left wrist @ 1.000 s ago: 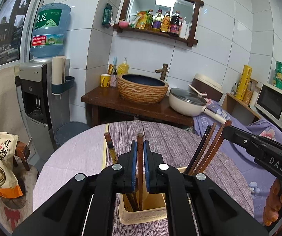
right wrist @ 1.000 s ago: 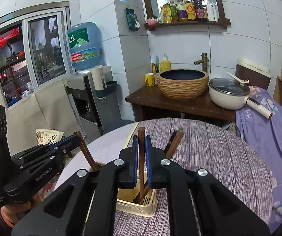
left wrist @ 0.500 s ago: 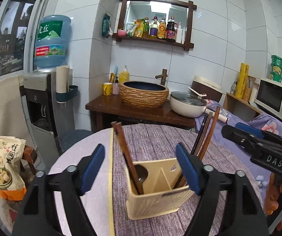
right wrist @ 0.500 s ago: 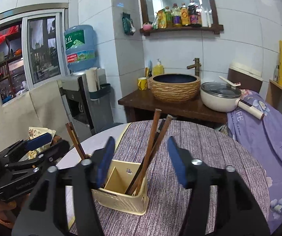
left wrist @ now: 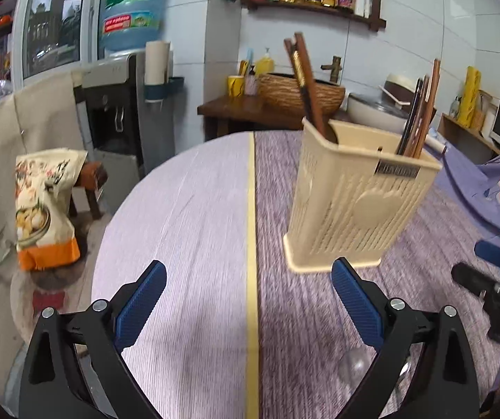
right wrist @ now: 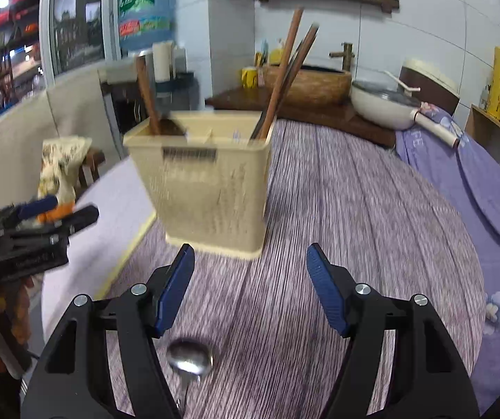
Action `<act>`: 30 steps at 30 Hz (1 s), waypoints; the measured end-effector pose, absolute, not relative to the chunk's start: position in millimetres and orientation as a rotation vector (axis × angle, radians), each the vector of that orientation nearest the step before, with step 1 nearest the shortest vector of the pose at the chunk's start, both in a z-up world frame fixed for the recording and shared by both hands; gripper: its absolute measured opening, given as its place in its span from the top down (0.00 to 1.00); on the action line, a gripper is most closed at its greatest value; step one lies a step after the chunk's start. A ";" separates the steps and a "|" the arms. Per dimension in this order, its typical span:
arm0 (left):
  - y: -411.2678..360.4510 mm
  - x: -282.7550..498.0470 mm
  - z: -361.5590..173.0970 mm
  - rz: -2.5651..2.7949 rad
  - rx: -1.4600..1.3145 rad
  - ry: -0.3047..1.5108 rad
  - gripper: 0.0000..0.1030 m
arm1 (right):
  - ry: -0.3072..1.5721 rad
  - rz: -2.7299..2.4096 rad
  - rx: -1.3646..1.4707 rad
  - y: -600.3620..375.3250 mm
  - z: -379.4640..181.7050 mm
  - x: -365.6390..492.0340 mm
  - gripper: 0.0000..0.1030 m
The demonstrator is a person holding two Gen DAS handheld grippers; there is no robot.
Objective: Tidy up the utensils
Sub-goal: 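Open both tools to release the chopsticks into the holder, then move both tools down to the two spoons lying before the holder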
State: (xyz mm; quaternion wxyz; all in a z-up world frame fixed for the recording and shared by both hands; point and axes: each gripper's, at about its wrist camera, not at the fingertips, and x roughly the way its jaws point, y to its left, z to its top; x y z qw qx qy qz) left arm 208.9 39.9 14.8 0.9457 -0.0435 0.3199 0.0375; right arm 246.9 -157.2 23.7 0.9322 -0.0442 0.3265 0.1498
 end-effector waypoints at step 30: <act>45.7 176.3 -17.0 0.139 -0.069 0.705 0.07 | 0.909 0.342 -0.152 -114.1 -74.3 207.0 0.44</act>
